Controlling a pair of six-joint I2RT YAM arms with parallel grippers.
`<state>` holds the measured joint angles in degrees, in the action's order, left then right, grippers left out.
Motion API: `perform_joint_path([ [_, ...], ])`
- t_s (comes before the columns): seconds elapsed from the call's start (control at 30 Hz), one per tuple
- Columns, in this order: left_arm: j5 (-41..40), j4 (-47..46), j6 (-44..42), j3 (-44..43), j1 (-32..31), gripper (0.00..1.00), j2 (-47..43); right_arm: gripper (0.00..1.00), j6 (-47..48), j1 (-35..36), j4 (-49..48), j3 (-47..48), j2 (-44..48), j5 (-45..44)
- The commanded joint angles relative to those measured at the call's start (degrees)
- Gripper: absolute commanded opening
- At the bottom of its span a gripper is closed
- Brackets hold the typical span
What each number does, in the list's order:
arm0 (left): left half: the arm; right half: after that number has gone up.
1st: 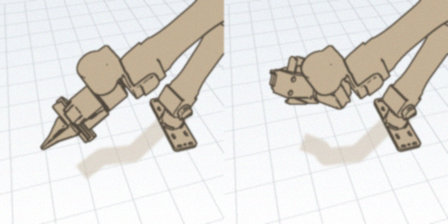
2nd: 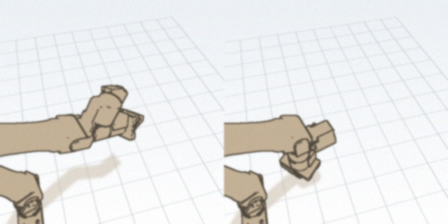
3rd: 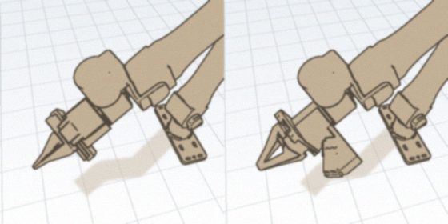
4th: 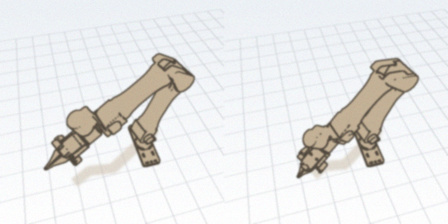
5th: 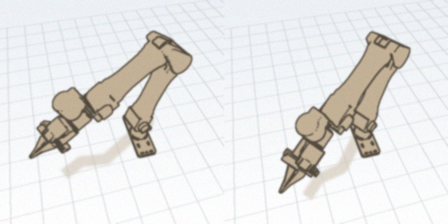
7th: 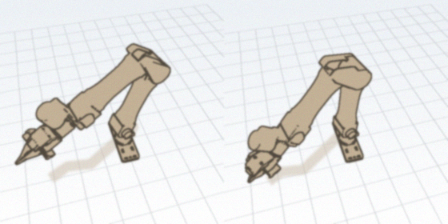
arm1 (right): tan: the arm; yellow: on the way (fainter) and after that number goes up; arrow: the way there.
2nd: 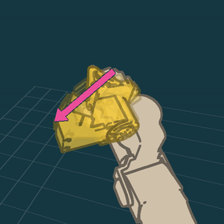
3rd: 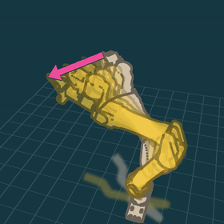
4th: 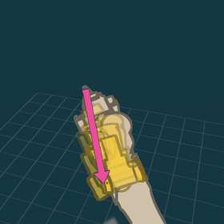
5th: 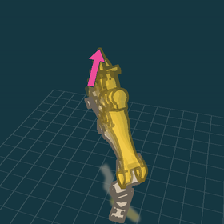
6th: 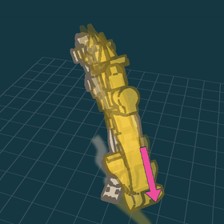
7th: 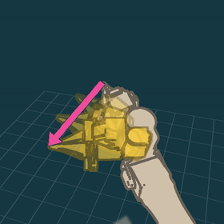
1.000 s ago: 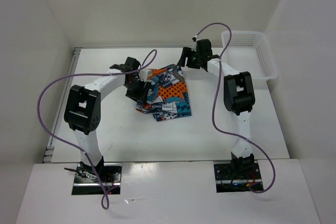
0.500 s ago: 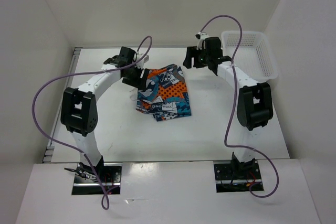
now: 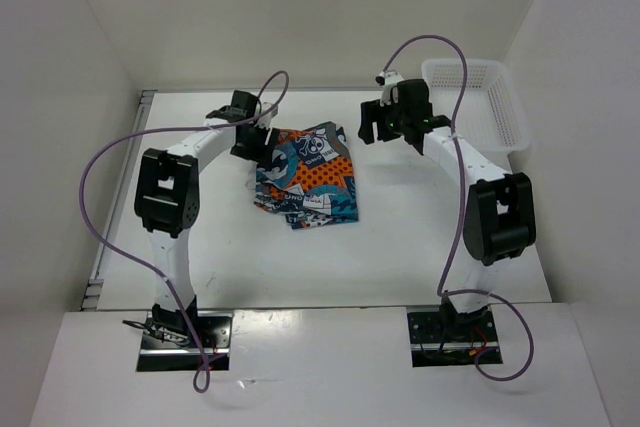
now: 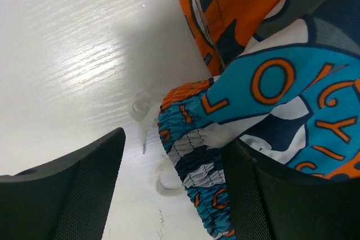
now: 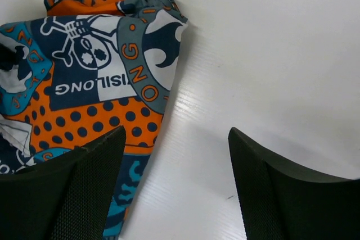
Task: Fold and stack the shorts
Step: Fold the shorts
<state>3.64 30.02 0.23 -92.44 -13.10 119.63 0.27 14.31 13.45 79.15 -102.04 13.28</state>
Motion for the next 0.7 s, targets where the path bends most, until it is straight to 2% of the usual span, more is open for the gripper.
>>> perform_joint_path([
  [0.0, 3.2, -1.1, -0.2, -2.6, 0.3, 0.76, -4.4, 0.80, 4.2, 0.0, 1.6, -0.1, 6.1, -0.2],
  [0.03, 6.3, 0.2, -0.2, -3.1, 0.3, 0.78, -5.2, 0.81, 5.3, 0.0, 2.4, 0.4, 7.1, -0.2],
  [0.1, 8.5, 0.7, -0.2, -3.7, 0.3, 0.92, -8.0, 0.89, 6.9, 0.0, 4.9, 1.1, 8.0, -0.2],
  [0.17, 10.9, 2.1, -0.2, -3.7, 0.3, 0.96, -11.5, 0.99, 9.0, 0.0, 6.4, 1.6, 9.8, -2.0],
  [0.2, 11.5, 2.1, -0.2, -3.7, 0.3, 1.00, -12.7, 0.99, 9.9, -0.5, 7.2, 1.6, 10.5, -2.9],
  [0.33, 13.1, 1.5, -0.2, -1.6, 1.3, 1.00, -19.4, 0.99, 12.3, -3.0, 14.0, 1.6, 13.3, -7.9],
  [0.43, 14.6, 0.9, -0.2, 2.5, 6.0, 1.00, -25.9, 0.99, 14.1, -7.4, 20.0, 4.2, 14.7, -10.6],
  [0.6, 8.5, -1.3, -0.2, 15.1, 17.4, 1.00, -38.8, 0.99, 16.0, -17.0, 28.5, 7.9, 17.0, -13.7],
  [0.67, 7.4, -1.3, -0.2, 18.8, 22.0, 1.00, -43.2, 0.99, 16.7, -18.3, 30.2, 7.2, 17.5, -15.6],
])
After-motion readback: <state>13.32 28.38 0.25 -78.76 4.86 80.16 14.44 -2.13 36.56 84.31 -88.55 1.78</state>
